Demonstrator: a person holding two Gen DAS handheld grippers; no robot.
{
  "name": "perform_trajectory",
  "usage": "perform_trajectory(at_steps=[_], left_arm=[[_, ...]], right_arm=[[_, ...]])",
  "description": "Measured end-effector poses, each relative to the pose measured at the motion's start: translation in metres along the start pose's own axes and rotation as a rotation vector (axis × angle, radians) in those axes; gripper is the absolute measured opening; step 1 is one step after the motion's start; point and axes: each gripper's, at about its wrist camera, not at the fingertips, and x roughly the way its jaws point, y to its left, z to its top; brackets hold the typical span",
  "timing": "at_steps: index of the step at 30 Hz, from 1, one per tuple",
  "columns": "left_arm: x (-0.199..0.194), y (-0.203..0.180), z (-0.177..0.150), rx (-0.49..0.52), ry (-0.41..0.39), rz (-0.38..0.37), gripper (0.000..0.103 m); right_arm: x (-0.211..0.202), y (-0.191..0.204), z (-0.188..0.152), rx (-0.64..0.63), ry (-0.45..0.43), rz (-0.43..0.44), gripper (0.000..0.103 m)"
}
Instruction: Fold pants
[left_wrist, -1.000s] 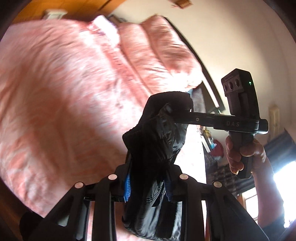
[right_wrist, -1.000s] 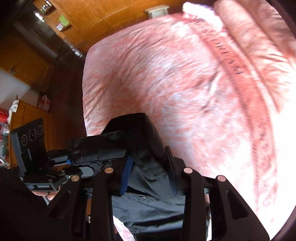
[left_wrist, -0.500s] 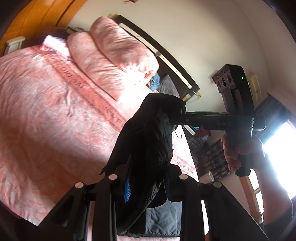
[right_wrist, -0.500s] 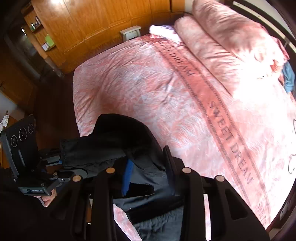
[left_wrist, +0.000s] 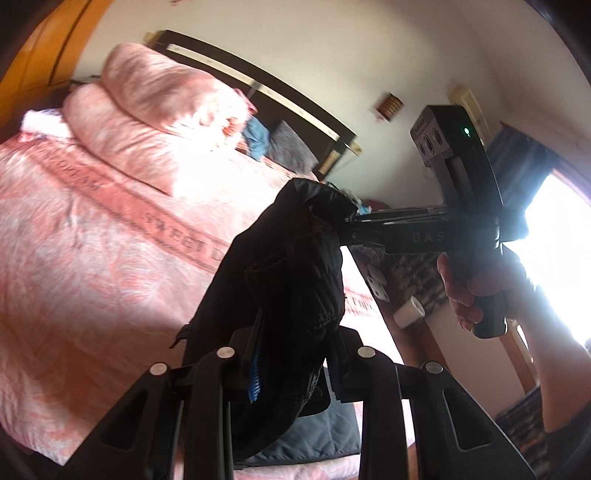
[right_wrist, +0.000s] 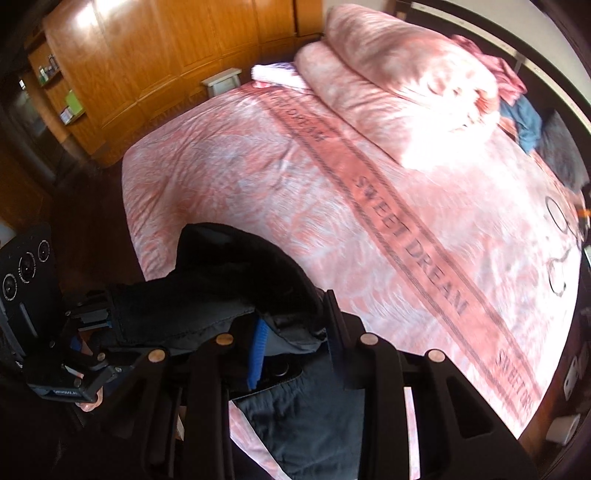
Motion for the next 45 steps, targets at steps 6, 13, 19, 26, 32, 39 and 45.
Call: perform_trajectory(at_steps=[6, 13, 19, 26, 32, 39, 45], left_arm=[[0.033, -0.045, -0.019, 0.091, 0.063, -0.020, 0.027], [0.069, -0.084, -0.044, 0.196, 0.135, -0.017, 0.027], [0.098, -0.112, -0.074, 0.280, 0.202, -0.012, 0.027], [0.127, -0.135, -0.107, 0.348, 0.263, 0.000, 0.027], [0.148, -0.148, -0.131, 0.394, 0.308, 0.014, 0.027], [0.170, -0.158, -0.155, 0.427, 0.355, 0.026, 0.027], [0.189, -0.165, -0.179, 0.476, 0.374, 0.049, 0.027]], right_arm=[[-0.015, -0.034, -0.052, 0.073, -0.005, -0.027, 0.027], [-0.017, -0.066, -0.105, 0.144, -0.003, -0.036, 0.026], [-0.012, -0.086, -0.145, 0.195, 0.000, -0.040, 0.025], [-0.002, -0.104, -0.186, 0.249, -0.002, -0.032, 0.024], [0.008, -0.117, -0.216, 0.285, -0.003, -0.023, 0.022], [0.022, -0.135, -0.250, 0.330, -0.009, 0.006, 0.021], [0.038, -0.151, -0.279, 0.369, -0.019, 0.036, 0.019]])
